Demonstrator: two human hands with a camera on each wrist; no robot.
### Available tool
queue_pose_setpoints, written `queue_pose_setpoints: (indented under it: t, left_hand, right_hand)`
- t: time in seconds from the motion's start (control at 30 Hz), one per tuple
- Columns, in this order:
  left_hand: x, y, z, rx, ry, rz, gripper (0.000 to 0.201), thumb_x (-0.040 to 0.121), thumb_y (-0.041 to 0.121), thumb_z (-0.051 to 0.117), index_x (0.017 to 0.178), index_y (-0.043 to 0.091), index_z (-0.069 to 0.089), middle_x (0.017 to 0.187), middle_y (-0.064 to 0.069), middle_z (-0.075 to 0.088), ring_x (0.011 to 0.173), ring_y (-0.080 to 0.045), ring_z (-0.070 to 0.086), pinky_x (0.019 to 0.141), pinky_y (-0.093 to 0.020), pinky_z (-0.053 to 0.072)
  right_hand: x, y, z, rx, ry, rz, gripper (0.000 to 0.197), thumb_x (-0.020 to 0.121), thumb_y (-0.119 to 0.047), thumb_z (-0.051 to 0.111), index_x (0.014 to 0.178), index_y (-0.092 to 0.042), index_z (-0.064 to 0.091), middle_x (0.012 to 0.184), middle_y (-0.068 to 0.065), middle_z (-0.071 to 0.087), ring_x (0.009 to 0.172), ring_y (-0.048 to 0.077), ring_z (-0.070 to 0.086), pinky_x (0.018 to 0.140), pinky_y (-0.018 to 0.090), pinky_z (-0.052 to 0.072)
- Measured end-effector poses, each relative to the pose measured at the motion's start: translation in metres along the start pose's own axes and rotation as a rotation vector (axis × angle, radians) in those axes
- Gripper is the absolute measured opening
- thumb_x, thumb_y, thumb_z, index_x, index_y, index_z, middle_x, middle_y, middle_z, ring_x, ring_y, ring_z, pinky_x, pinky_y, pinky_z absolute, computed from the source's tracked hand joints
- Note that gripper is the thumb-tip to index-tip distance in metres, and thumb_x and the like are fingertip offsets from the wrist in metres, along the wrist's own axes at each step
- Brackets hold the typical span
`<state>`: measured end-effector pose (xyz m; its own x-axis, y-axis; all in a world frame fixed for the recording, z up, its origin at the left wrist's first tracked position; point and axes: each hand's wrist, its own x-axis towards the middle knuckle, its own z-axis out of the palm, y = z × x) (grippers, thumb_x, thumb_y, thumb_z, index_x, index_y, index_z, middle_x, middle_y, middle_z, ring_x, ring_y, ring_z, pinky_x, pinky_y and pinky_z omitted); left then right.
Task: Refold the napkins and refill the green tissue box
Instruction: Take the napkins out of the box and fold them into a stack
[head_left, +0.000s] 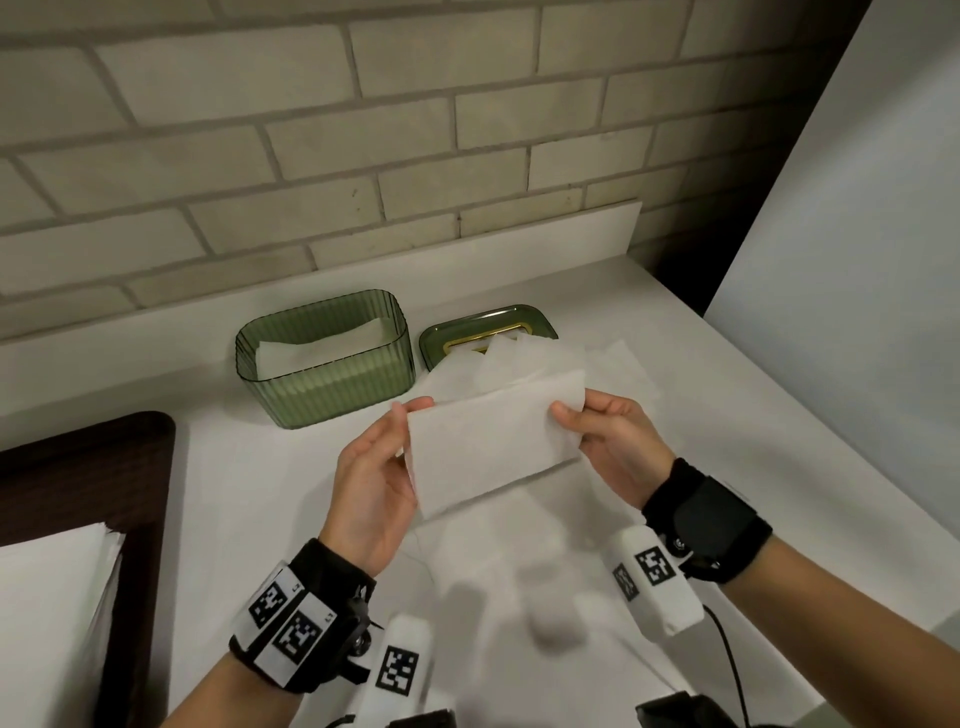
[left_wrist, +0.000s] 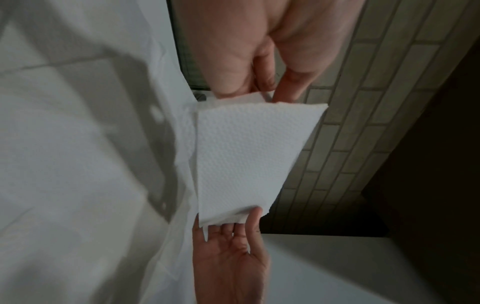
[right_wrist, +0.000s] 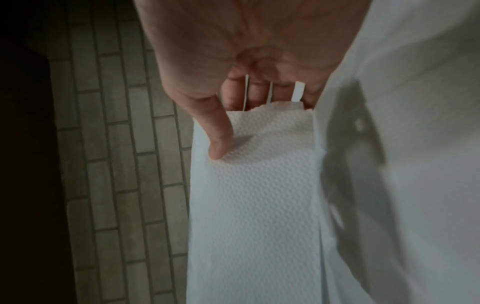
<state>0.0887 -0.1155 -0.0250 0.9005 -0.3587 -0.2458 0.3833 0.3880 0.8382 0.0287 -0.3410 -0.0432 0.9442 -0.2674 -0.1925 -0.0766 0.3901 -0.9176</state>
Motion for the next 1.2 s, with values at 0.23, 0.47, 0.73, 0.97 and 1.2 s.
queue_pose_setpoints:
  t: [0.23, 0.47, 0.73, 0.97, 1.2]
  left_hand:
    - [-0.004, 0.002, -0.005, 0.239, -0.011, 0.217, 0.047, 0.066, 0.024, 0.087, 0.105, 0.004, 0.070, 0.107, -0.011, 0.069, 0.091, -0.024, 0.069, 0.084, -0.036, 0.056]
    - [-0.006, 0.008, -0.004, 0.499, 0.049, 0.456, 0.011, 0.075, 0.005, 0.079, 0.085, 0.006, 0.075, 0.089, -0.011, 0.069, 0.078, -0.014, 0.063, 0.074, -0.019, 0.049]
    - [0.021, 0.062, -0.034, 0.569, 0.179, 0.389, 0.009, 0.086, 0.019, 0.070, 0.093, 0.017, 0.065, 0.088, 0.000, 0.070, 0.079, -0.015, 0.064, 0.068, -0.031, 0.050]
    - [0.080, 0.129, -0.077, 0.697, 0.181, 0.262, 0.061, 0.080, -0.006, 0.066, 0.116, 0.036, 0.038, 0.079, -0.013, 0.056, 0.064, -0.022, 0.057, 0.056, -0.031, 0.049]
    - [0.136, 0.148, -0.104, 1.427, 0.357, 0.416, 0.016, 0.080, -0.001, 0.062, 0.082, 0.011, 0.072, 0.080, -0.008, 0.062, 0.073, -0.019, 0.054, 0.060, -0.020, 0.038]
  right_hand:
    - [0.001, -0.001, 0.000, -0.033, 0.044, -0.048, 0.041, 0.072, -0.013, 0.072, 0.111, 0.002, 0.069, 0.109, 0.014, 0.072, 0.101, 0.026, 0.070, 0.078, 0.025, 0.056]
    - [0.001, -0.003, 0.004, -0.031, 0.064, -0.059, 0.043, 0.069, -0.011, 0.076, 0.109, 0.002, 0.069, 0.106, 0.015, 0.073, 0.099, 0.027, 0.070, 0.081, 0.028, 0.058]
    - [0.044, -0.031, 0.056, -0.283, -0.022, -0.196, 0.042, 0.077, 0.001, 0.077, 0.092, -0.019, 0.043, 0.068, 0.008, 0.063, 0.070, 0.019, 0.063, 0.069, 0.022, 0.047]
    - [0.139, -0.049, 0.134, -0.601, -0.009, -0.382, 0.026, 0.072, -0.019, 0.083, 0.073, -0.026, 0.059, 0.063, -0.003, 0.059, 0.064, 0.011, 0.057, 0.067, 0.023, 0.047]
    - [0.191, -0.029, 0.169, -0.993, -0.122, -0.447, 0.010, 0.081, -0.023, 0.076, 0.083, -0.013, 0.077, 0.090, 0.004, 0.075, 0.081, 0.013, 0.066, 0.075, 0.013, 0.049]
